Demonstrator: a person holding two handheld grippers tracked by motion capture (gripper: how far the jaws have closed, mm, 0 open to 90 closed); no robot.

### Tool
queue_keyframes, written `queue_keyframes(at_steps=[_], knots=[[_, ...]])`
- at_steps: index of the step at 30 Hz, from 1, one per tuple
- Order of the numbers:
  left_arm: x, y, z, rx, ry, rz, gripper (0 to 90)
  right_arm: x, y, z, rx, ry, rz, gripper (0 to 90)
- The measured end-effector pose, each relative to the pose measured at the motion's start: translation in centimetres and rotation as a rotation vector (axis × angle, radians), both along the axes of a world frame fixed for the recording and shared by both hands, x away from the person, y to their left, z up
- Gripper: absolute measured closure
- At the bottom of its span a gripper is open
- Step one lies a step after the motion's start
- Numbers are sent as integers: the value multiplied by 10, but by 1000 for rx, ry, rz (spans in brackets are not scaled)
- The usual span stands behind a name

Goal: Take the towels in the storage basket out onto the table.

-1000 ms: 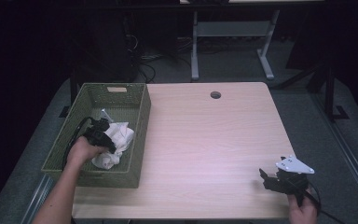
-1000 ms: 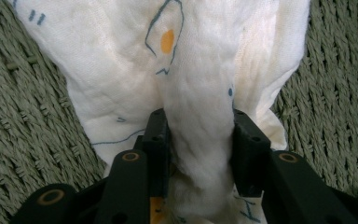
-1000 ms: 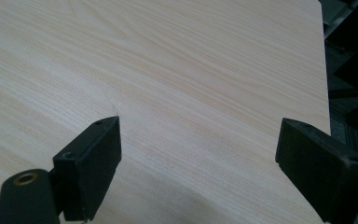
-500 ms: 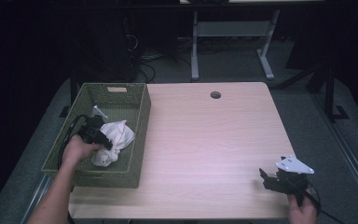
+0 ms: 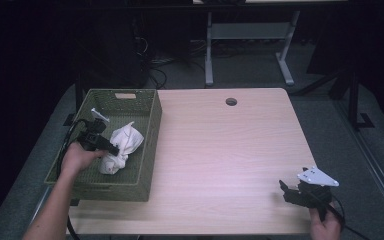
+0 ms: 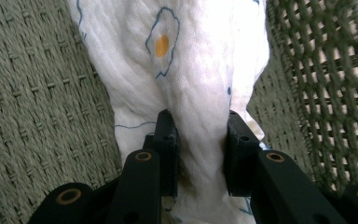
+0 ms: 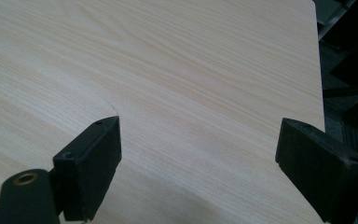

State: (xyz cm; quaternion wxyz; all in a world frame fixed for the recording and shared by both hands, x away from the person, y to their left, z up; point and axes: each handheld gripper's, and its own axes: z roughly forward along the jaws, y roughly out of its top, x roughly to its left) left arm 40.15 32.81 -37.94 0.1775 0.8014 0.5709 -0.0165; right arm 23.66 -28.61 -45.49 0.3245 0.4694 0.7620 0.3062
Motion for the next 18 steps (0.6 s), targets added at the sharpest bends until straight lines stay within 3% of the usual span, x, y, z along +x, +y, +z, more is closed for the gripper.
queue_keyframes(at_steps=[5,16,18], knots=[[-1,4,5,-60,-18,15,701,1,-2,-2,8,3,-10,139],[-5,4,22,-131,-59,-5,701,0,-4,0,17,-8,-15,138],[-6,5,26,-161,-73,0,700,0,-4,0,16,-7,-15,139]])
